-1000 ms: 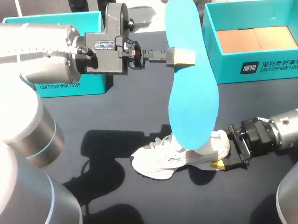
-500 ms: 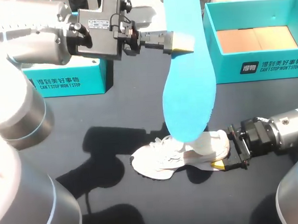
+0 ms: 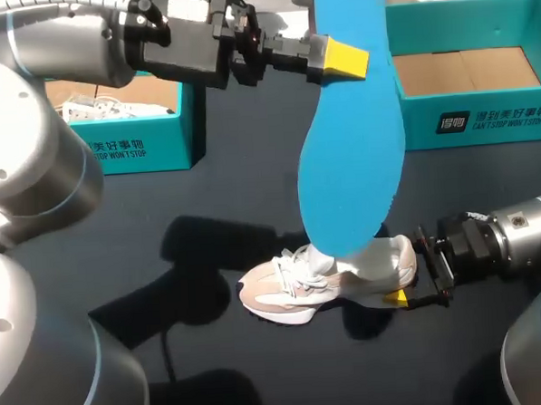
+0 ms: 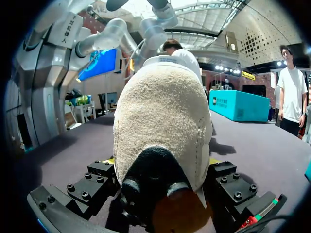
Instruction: Take the shoe out of the shoebox, open the shoe tongue, remove and reinsert the insole, then place the shoe into the shoebox
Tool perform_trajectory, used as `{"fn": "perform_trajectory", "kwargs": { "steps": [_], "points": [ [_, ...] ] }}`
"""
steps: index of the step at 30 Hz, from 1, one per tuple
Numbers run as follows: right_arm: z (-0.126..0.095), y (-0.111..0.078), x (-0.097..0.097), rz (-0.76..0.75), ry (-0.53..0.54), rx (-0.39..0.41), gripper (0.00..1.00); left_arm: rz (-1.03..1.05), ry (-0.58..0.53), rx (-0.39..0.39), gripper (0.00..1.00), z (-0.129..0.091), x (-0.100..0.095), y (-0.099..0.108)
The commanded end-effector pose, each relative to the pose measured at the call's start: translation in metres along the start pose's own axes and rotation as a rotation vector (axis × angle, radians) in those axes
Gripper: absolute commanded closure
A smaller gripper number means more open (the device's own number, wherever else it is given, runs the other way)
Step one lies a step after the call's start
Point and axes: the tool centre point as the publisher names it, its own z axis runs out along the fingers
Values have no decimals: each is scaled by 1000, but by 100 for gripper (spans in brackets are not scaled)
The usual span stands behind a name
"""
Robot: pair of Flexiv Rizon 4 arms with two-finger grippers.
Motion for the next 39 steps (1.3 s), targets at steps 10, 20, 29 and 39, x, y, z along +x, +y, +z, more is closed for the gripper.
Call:
{"fn": "perform_trajectory", "kwargs": {
  "steps": [10, 20, 29, 39],
  "points": [
    [3, -3, 1, 0, -1, 4, 100, 22, 8, 39, 100, -14, 14, 8],
    [3, -3, 1, 0, -1, 4, 100, 94, 16, 60, 100, -10, 5, 20],
    [3, -3, 1, 0, -1, 4, 100, 110, 24, 77, 100, -10, 2, 23],
    [3, -3, 1, 0, -1, 4, 100, 110, 24, 77, 100, -10, 2, 23]
  ]
}}
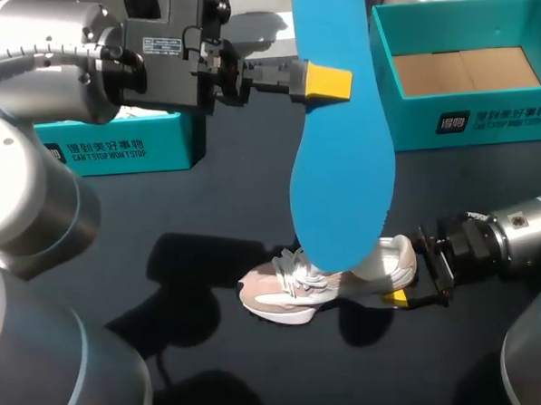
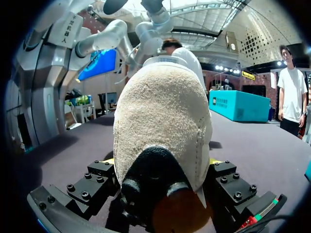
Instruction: Take the shoe out of the shoebox, open the shoe tongue, remove and reinsert the insole, then place the shoe into the shoebox
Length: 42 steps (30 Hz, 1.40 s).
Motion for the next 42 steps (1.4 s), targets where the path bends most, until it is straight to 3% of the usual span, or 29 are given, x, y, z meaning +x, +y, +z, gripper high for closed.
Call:
{"fn": "perform_trajectory", "kwargs": {
  "steps": [1, 6, 7, 8, 14, 22, 27, 40, 42],
  "points": [
    [3, -3, 1, 0, -1, 4, 100, 1, 2, 4, 100, 0, -1, 3],
    [3, -3, 1, 0, -1, 4, 100, 1, 2, 4, 100, 0, -1, 3],
    [3, -3, 1, 0, -1, 4, 81, 1, 2, 4, 100, 0, -1, 3],
    [3, -3, 1, 0, -1, 4, 0, 1, 2, 4, 100, 0, -1, 3],
    [3, -3, 1, 0, -1, 4, 0, 1, 2, 4, 100, 0, -1, 3],
    [-6, 13, -1, 34, -24, 119, 0, 1, 2, 4, 100, 0, -1, 3],
    [-9, 22, 0, 43, -44, 254, 0, 1, 2, 4, 100, 0, -1, 3],
    [-9, 22, 0, 43, -44, 254, 0, 1, 2, 4, 100, 0, -1, 3],
    [-14, 25, 0, 70, -91, 265, 0, 1, 2, 4, 100, 0, -1, 3]
  ]
}}
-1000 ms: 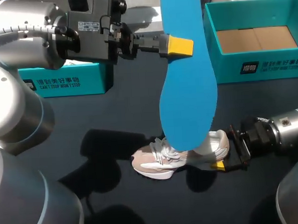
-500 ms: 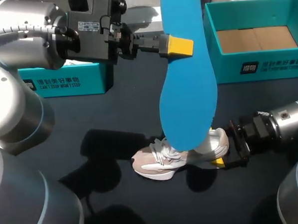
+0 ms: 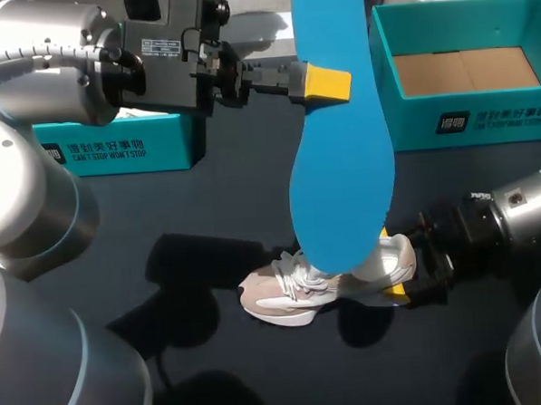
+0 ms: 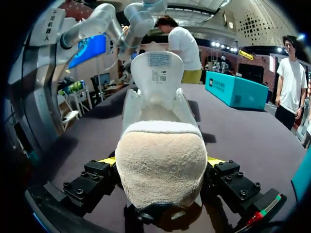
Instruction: Take the shoe out of the shoebox, open the shoe tongue, remove and reinsert the insole, then place the shoe into the shoebox
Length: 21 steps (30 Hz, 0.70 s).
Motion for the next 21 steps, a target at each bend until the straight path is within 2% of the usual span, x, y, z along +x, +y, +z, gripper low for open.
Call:
{"fn": "perform_trajectory", "kwargs": {
  "steps": [1, 7, 13, 21],
  "points": [
    [-5, 5, 2, 23, -51, 35, 0, 0, 3, 3, 100, 0, -1, 2],
    [-11, 17, -5, -14, -95, 103, 0, 0, 3, 3, 100, 0, -1, 2],
    [-17, 33, -13, -44, -58, 132, 0, 0, 3, 3, 100, 0, -1, 2],
    [-20, 45, -17, -98, 21, 268, 0, 0, 3, 3, 100, 0, -1, 2]
  ]
}}
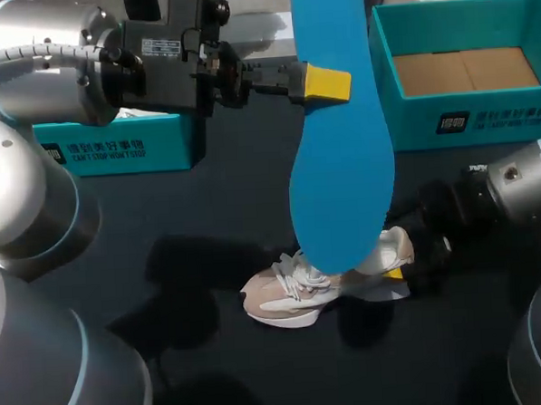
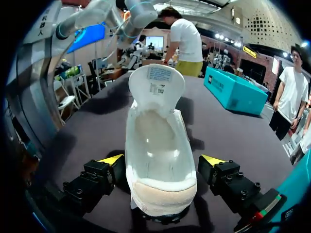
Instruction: Take the shoe out of the shoebox, open the shoe tongue, remove and reinsert the insole, then place the shoe into the shoebox
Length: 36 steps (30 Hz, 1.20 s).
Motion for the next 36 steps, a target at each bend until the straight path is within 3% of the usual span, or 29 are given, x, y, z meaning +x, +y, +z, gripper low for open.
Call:
{"fn": "perform_trajectory", "kwargs": {
  "steps": [1, 9, 13, 15, 36],
  "points": [
    [-4, 11, -6, -18, 63, 118, 0, 1, 3, 3, 100, 0, -1, 2],
    [-12, 31, 1, -82, 138, 220, 0, 1, 3, 3, 100, 0, -1, 2],
    [-19, 37, 3, -73, 127, 259, 0, 1, 3, 3, 100, 0, -1, 2],
    [-24, 40, 1, -72, 71, 292, 0, 1, 3, 3, 100, 0, -1, 2],
    [-24, 40, 1, -72, 71, 292, 0, 1, 3, 3, 100, 0, -1, 2]
  ]
}}
